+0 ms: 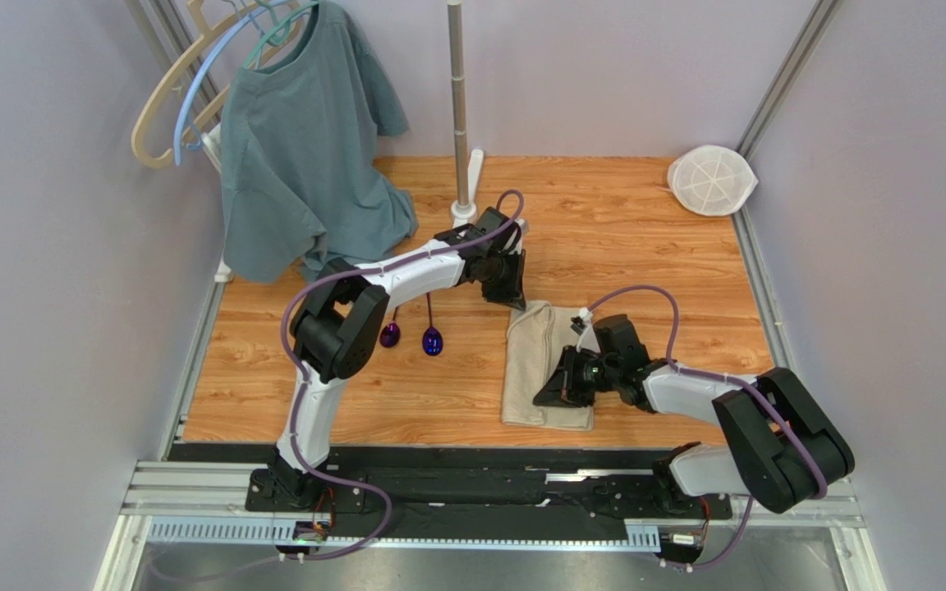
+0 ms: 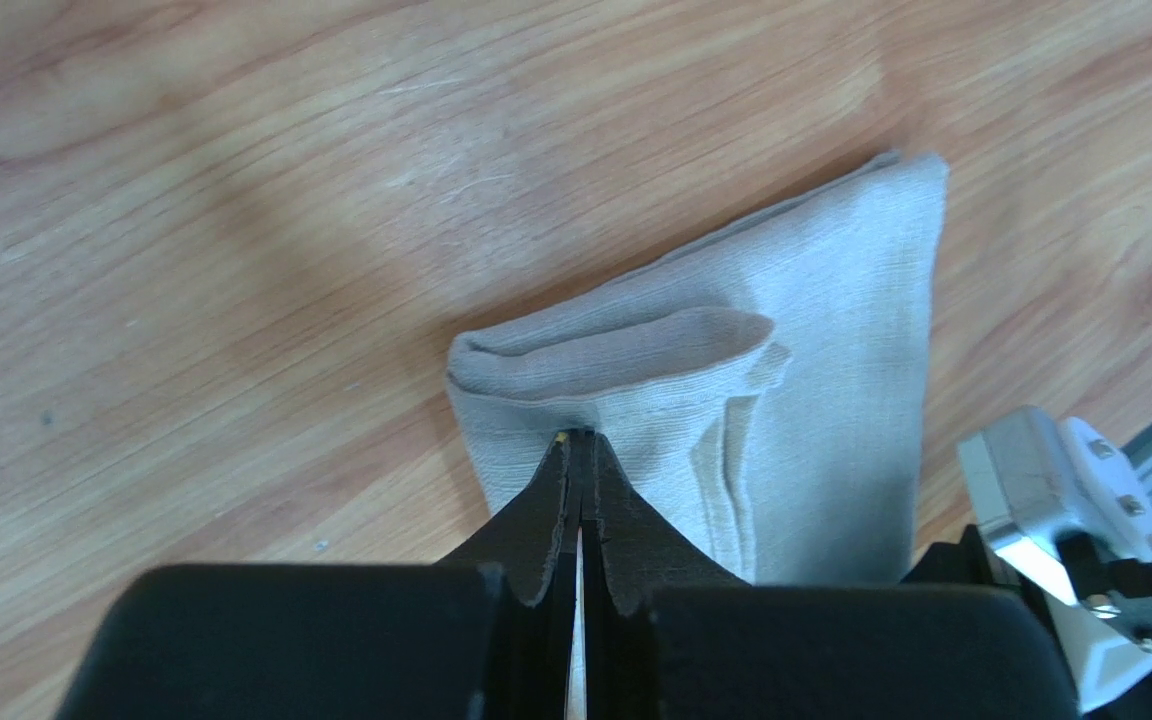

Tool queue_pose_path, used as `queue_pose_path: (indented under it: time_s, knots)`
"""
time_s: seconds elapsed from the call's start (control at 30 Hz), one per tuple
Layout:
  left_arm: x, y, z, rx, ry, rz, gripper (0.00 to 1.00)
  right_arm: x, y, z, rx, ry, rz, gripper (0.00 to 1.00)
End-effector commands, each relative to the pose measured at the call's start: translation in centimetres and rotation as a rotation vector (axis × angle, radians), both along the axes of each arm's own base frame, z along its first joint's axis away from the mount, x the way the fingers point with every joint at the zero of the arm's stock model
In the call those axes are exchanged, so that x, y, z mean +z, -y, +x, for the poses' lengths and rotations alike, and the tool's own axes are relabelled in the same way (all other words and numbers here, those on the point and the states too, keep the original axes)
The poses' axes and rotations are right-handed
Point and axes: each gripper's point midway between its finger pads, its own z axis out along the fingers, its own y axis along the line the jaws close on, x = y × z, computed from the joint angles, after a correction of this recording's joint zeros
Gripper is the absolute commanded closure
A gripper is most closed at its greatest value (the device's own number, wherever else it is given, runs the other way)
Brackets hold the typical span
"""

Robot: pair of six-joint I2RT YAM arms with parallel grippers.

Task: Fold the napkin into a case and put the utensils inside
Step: Fold the 2/3-rectangle-folded napkin at the center of the board.

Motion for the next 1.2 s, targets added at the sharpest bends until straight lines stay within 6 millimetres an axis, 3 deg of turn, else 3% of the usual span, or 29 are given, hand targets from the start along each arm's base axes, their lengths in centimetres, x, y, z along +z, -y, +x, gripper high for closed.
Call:
queue_pose_path:
  time_s: [0.0, 0.2, 0.33, 0.43, 0.47, 0.53, 0.57, 0.83, 0.9, 1.17]
  knots:
    - [2.1, 2.2, 0.8, -0.012, 0.032, -0.110, 1.00, -1.5, 1.0, -0.2, -0.018, -0.008, -0.075, 1.00]
    - [0.2, 2.5, 0.8, 0.031, -0.001, -0.132, 1.00, -0.7, 0.8, 0.3, -0.010, 0.007, -0.069, 1.00]
    - [-0.3, 2.3, 1.1, 0.081, 0.022, -0.155, 1.00, 1.0, 1.0, 1.2, -0.007, 0.027, -0.085, 0.98]
    - [-0.3, 2.2, 1.3, 0.105, 0.046, -0.173, 1.00, 3.4, 1.1, 3.4, -0.019, 0.089, -0.089, 0.92]
    - [-0.4, 2.1, 1.3, 0.109, 0.056, -0.178, 1.00, 4.8, 0.8, 4.8, -0.023, 0.129, -0.083, 0.86]
    - [-0.3, 1.9, 1.4, 0.119, 0.069, -0.178, 1.00, 5.3, 1.5, 6.2, -0.039, 0.142, -0.113, 0.80]
    - [-0.2, 1.9, 1.4, 0.121, 0.073, -0.179, 1.00, 6.6, 1.2, 7.6, -0.042, 0.177, -0.107, 0.77]
    - [0.9, 2.1, 1.5, 0.114, 0.079, -0.188, 1.00, 5.5, 0.8, 12.5, -0.053, 0.161, -0.143, 0.78]
    - [1.3, 2.1, 1.4, 0.112, 0.083, -0.193, 1.00, 6.0, 0.9, 13.7, -0.064, 0.183, -0.148, 0.85]
    - [1.8, 2.4, 1.2, 0.095, 0.082, -0.211, 1.00, 4.7, 2.1, 17.1, -0.109, 0.160, -0.168, 1.00]
